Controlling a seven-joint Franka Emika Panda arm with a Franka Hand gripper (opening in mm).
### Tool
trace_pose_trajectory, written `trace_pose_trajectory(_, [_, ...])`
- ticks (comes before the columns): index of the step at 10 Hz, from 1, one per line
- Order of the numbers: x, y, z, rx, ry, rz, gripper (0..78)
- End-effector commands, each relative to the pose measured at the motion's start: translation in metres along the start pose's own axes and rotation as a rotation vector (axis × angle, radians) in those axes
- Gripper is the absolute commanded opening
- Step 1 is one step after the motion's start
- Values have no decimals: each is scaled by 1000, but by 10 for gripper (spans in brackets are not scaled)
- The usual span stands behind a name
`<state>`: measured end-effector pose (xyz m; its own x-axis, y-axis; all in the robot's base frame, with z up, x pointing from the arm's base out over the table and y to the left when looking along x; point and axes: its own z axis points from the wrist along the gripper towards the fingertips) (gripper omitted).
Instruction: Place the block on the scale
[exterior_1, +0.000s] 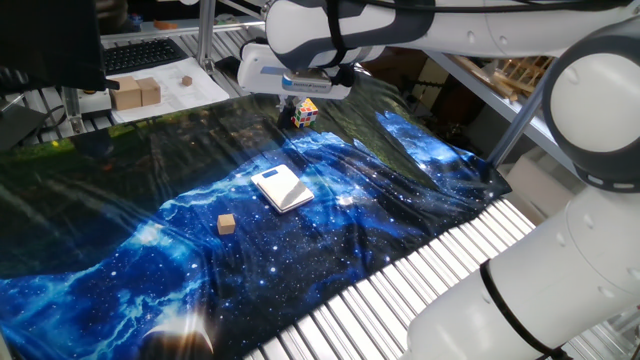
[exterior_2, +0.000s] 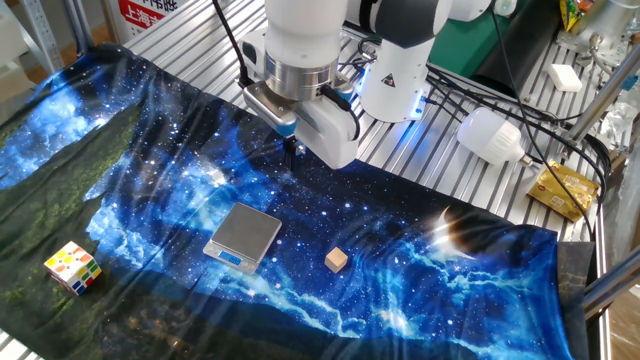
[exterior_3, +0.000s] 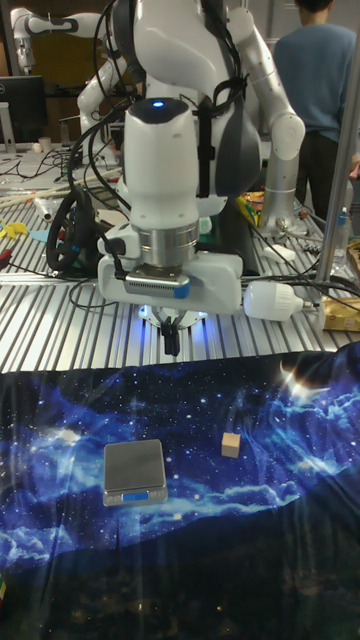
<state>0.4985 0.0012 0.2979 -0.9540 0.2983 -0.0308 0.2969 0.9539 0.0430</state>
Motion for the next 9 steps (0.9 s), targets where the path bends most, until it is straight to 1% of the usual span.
trace_pose_trajectory(1, [-3,2,-2,5,-8,-7,0])
trace_pose_trajectory(3, [-3,2,-2,9,-9,-1,0])
trace_pose_trajectory(4, [-3,2,-2,18,-11,9,0])
trace_pose_trajectory(6, [-3,2,-2,47,-19,21,0])
trace_pose_trajectory(9, [-3,2,-2,53,-21,10,0])
